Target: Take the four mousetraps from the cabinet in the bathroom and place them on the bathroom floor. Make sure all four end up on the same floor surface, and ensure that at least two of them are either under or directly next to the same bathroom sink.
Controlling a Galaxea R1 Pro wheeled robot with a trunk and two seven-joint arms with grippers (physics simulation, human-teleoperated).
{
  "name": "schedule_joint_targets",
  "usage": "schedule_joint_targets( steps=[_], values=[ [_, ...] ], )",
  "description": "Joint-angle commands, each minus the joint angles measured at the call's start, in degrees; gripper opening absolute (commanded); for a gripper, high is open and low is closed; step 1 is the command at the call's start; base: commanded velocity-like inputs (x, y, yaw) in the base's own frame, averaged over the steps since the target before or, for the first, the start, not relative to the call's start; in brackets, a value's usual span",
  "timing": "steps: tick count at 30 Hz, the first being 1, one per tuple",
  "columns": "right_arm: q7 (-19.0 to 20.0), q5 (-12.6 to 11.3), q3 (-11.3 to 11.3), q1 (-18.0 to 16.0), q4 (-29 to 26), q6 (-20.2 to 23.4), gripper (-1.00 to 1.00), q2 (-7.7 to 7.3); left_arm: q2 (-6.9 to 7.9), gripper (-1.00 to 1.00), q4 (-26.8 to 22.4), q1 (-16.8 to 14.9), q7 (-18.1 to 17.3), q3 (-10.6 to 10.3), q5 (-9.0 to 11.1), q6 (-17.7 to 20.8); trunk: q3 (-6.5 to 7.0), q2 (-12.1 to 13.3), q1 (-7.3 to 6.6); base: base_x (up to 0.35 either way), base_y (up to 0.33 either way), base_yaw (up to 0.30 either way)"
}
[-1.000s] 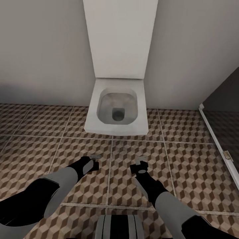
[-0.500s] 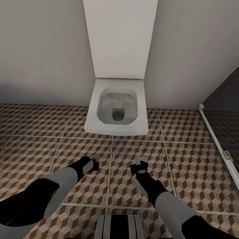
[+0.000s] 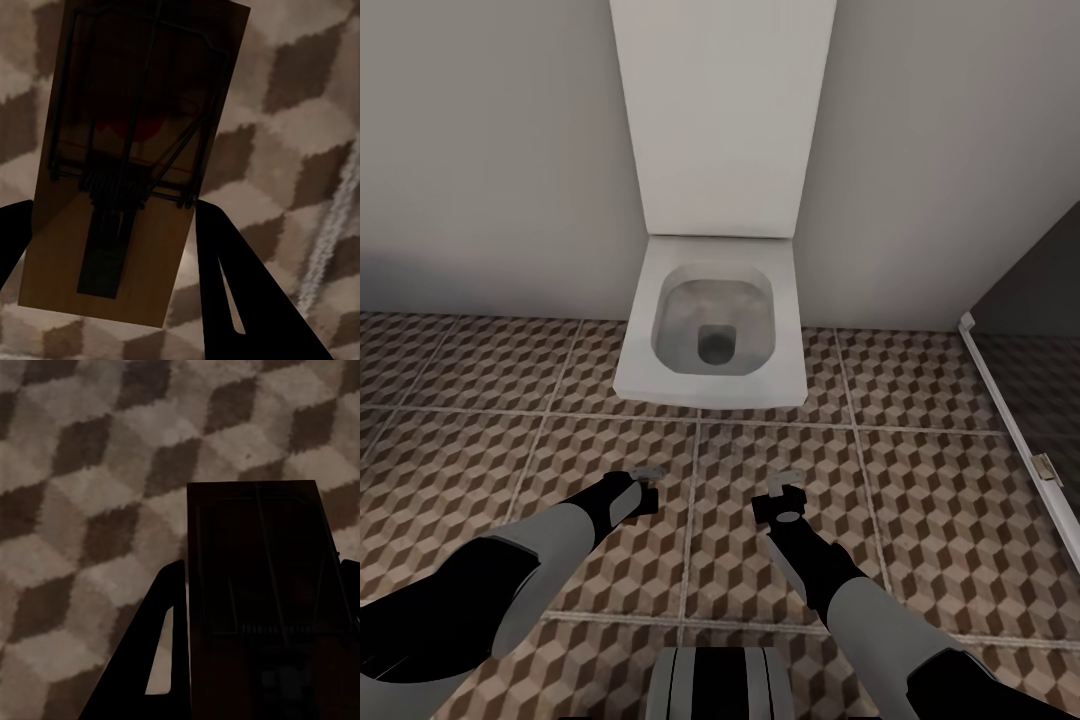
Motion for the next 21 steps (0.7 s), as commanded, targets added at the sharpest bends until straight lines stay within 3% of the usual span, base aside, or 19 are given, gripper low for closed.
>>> schedule_joint_targets(
  steps=[1, 7, 21],
  values=[
    [-0.38, -0.6, 0.47, -0.03, -0.09, 0.29, -1.0, -0.05, 0.0, -1.0, -0.12, 0.0, 0.15, -0.47, 0.42, 0.35, -0.03, -0.01, -0.01, 0.0, 0.0, 0.0],
    [-0.38, -0.62, 0.47, -0.03, -0.09, 0.29, -1.0, -0.05, 0.0, -1.0, -0.12, 0.0, 0.15, -0.47, 0.39, 0.35, -0.03, -0.01, -0.01, 0.0, 0.0, 0.0],
    [-0.38, -0.56, 0.47, -0.03, -0.09, 0.29, -1.0, -0.05, 0.0, -1.0, -0.12, 0.0, 0.15, -0.55, 0.42, 0.35, -3.13, -0.2, 0.35, 0.0, 0.0, 0.0]
  ],
)
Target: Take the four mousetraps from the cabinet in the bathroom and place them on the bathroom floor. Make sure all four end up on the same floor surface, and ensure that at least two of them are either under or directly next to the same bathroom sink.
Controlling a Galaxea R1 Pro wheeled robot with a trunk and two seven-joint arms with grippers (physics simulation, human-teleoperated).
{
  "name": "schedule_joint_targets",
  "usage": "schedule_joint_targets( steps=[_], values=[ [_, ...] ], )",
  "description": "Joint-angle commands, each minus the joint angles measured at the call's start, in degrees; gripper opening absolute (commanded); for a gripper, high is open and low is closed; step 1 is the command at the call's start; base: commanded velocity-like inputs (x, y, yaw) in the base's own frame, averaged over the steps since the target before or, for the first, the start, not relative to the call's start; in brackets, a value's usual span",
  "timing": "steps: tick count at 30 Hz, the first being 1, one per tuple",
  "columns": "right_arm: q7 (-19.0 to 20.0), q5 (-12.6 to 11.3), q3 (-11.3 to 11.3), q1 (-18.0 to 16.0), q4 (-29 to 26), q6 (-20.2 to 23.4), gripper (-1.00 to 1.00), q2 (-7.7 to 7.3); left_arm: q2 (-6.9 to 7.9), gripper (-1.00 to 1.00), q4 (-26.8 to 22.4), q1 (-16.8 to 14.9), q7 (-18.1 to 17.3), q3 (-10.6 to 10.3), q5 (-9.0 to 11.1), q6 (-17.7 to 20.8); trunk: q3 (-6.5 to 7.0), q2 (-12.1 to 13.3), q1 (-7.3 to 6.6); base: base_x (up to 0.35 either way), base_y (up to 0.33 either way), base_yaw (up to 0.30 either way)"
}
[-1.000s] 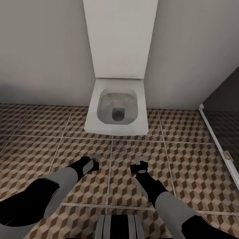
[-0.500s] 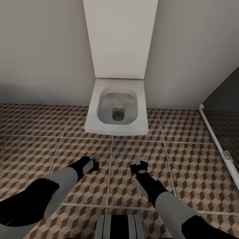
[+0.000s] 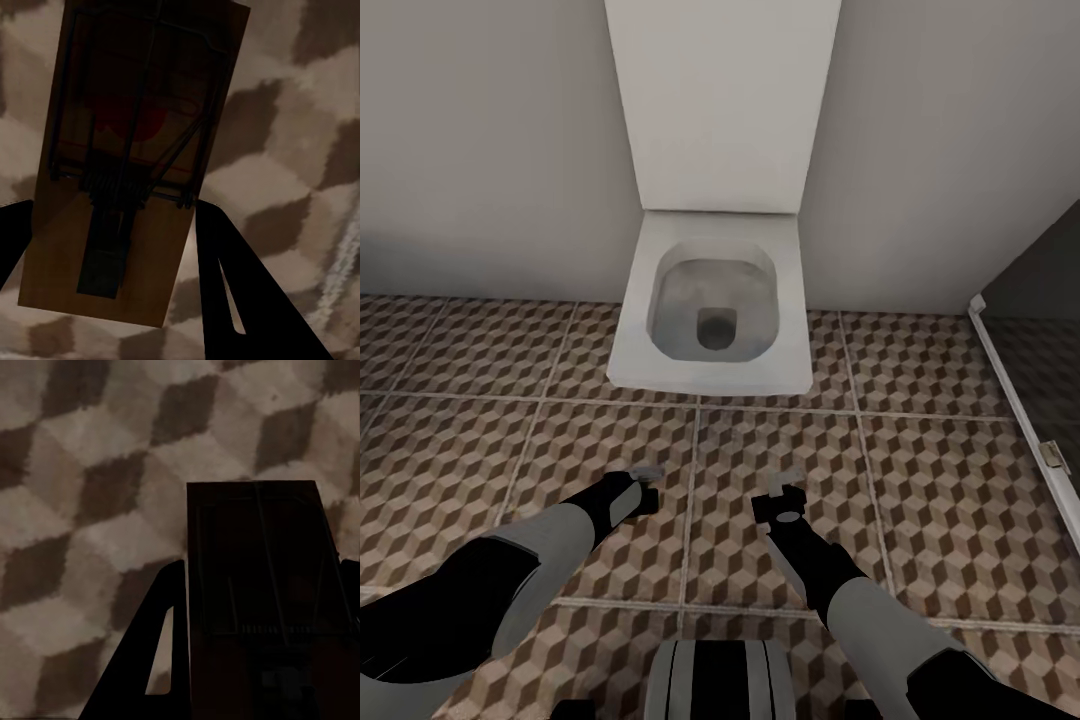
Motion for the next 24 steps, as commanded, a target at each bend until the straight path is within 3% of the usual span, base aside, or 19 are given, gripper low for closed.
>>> schedule_joint_targets(
  steps=[1, 24],
  values=[
    [-0.39, -0.6, 0.47, -0.03, -0.09, 0.29, -1.0, -0.05, 0.0, -1.0, -0.13, 0.0, 0.15, -0.48, 0.4, 0.35, -0.26, -0.03, 0.01, 0.0, 0.0, 0.0],
    [-0.3, -0.66, 0.47, -0.03, -0.09, 0.29, -1.0, -0.05, 0.0, -1.0, -0.13, 0.04, 0.15, -0.54, 0.38, 0.35, -1.03, -0.04, 0.04, 0.0, 0.0, 0.0]
  ],
)
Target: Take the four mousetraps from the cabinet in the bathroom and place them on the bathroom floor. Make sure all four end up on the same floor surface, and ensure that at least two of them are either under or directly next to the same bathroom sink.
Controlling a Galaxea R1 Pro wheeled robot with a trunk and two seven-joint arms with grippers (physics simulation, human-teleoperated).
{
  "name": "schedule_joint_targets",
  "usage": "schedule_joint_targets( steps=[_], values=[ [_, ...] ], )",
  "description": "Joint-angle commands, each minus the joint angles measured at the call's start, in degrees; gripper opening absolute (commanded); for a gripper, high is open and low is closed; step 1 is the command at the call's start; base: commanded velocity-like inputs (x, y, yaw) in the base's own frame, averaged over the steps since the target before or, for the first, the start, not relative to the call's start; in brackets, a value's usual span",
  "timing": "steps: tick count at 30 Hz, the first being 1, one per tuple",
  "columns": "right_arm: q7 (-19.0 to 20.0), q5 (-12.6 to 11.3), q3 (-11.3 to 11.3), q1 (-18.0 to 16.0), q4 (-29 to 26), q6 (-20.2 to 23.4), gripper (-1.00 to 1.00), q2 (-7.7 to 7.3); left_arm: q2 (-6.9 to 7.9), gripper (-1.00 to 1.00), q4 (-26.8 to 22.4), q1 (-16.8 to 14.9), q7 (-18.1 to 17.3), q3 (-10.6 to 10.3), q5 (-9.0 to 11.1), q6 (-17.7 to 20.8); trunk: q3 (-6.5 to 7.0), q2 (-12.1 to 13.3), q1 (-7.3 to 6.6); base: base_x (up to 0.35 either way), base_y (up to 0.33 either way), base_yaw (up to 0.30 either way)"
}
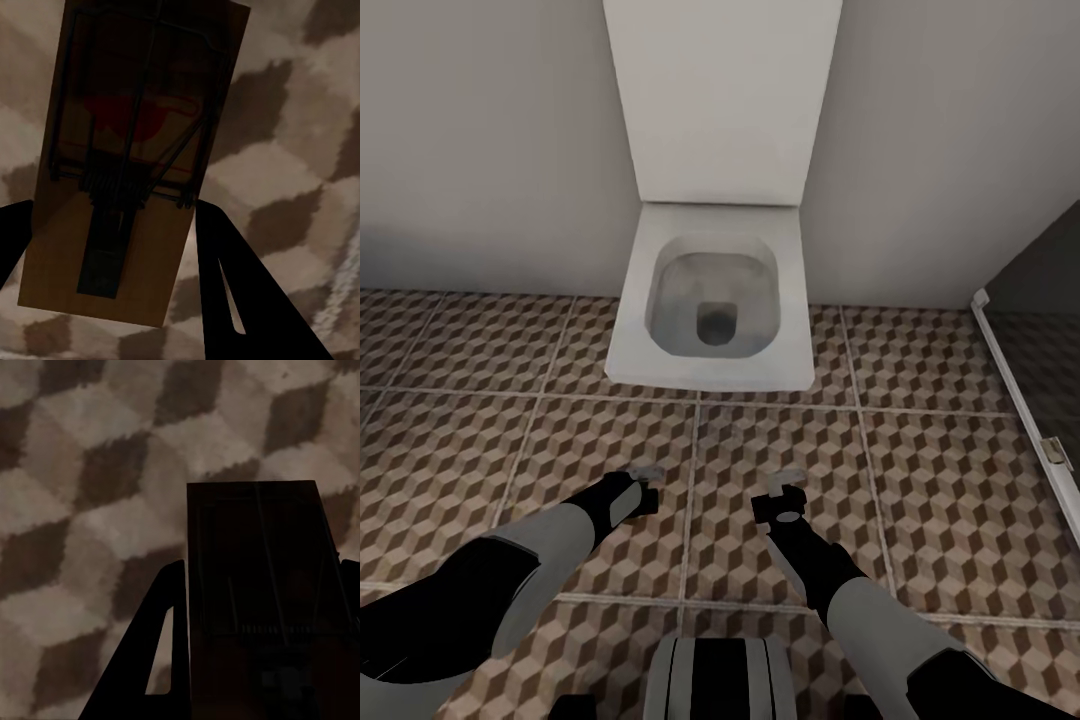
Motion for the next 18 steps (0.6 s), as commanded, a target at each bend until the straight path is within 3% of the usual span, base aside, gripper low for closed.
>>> schedule_joint_targets(
  steps=[1, 18],
  values=[
    [-0.38, -0.61, 0.47, -0.03, -0.09, 0.28, -1.0, -0.05, 0.0, -1.0, -0.12, -0.01, 0.15, -0.48, 0.42, 0.35, -0.11, -0.01, -0.01, 0.0, 0.0, 0.0],
    [-0.38, -0.61, 0.47, -0.03, -0.09, 0.28, -1.0, -0.05, 0.0, -1.0, -0.12, 0.0, 0.15, -0.5, 0.42, 0.35, -1.58, -0.01, -0.01, 0.0, 0.0, 0.0]
  ],
)
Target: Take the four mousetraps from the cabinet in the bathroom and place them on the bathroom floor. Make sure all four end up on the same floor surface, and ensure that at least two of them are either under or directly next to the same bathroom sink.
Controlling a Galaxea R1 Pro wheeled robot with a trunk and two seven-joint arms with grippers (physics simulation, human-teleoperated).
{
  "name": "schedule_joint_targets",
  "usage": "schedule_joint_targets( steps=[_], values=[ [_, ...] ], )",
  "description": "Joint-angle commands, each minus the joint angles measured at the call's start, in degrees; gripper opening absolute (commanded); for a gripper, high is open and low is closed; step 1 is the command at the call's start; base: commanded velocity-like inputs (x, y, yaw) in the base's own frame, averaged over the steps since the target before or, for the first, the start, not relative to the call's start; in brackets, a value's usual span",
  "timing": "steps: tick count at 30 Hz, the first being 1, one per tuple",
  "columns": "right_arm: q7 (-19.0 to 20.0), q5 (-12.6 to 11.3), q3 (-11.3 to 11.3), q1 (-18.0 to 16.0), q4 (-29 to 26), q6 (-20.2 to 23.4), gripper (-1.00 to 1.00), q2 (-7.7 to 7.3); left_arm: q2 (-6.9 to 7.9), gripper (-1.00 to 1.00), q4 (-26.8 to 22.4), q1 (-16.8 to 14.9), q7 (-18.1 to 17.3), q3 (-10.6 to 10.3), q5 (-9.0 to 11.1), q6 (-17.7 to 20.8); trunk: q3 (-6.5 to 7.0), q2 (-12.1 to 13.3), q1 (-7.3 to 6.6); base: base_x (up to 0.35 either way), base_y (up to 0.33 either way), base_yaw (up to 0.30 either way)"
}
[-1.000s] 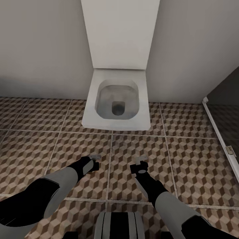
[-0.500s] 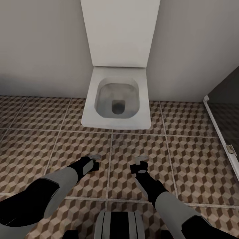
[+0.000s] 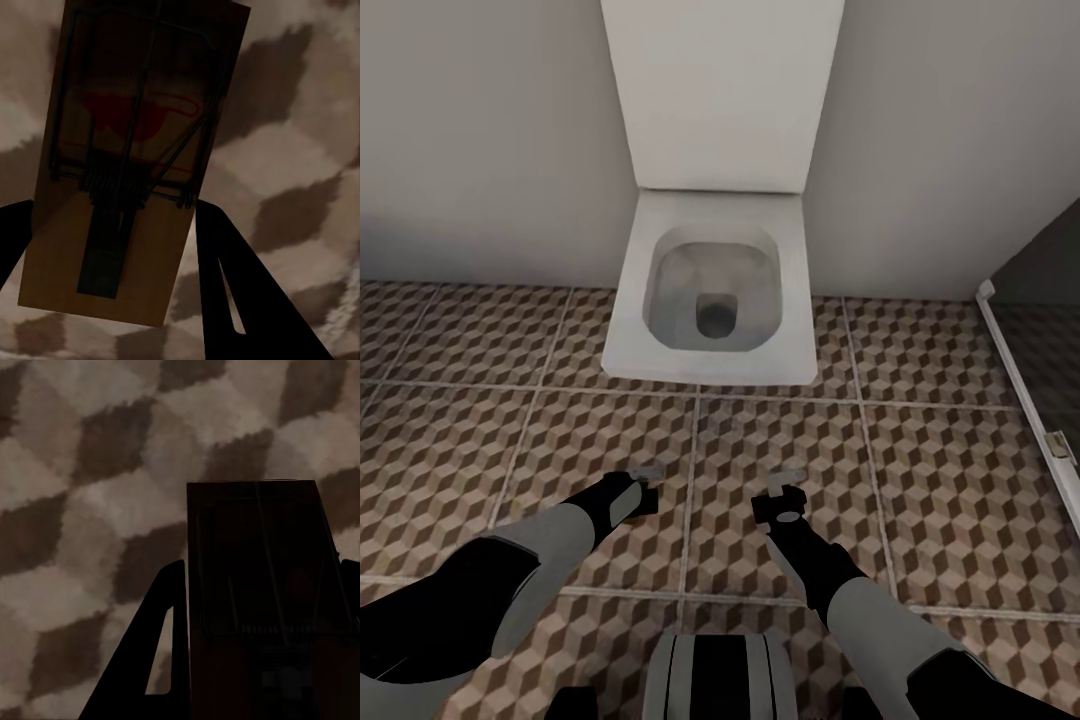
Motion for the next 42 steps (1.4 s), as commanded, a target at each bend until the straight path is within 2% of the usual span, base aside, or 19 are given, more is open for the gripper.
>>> schedule_joint_targets(
  steps=[1, 20, 42],
  values=[
    [-0.39, -0.61, 0.47, -0.03, -0.09, 0.28, -1.0, -0.05, 0.0, -1.0, -0.12, -0.01, 0.15, -0.47, 0.42, 0.35, -0.12, -0.01, -0.01, 0.0, 0.0, 0.0],
    [-0.39, -0.61, 0.47, -0.03, -0.09, 0.28, -1.0, -0.05, 0.0, -1.0, -0.12, -0.01, 0.15, -0.47, 0.42, 0.35, -1.74, -0.01, -0.01, 0.0, 0.0, 0.0],
    [-0.39, -0.5, 0.54, -0.03, -0.09, -0.12, -1.0, 0.0, -0.01, -1.0, -0.12, 0.02, 0.15, -0.47, 0.37, 0.18, -1.87, -0.01, -0.01, 0.031, 0.0, 0.0]
  ],
)
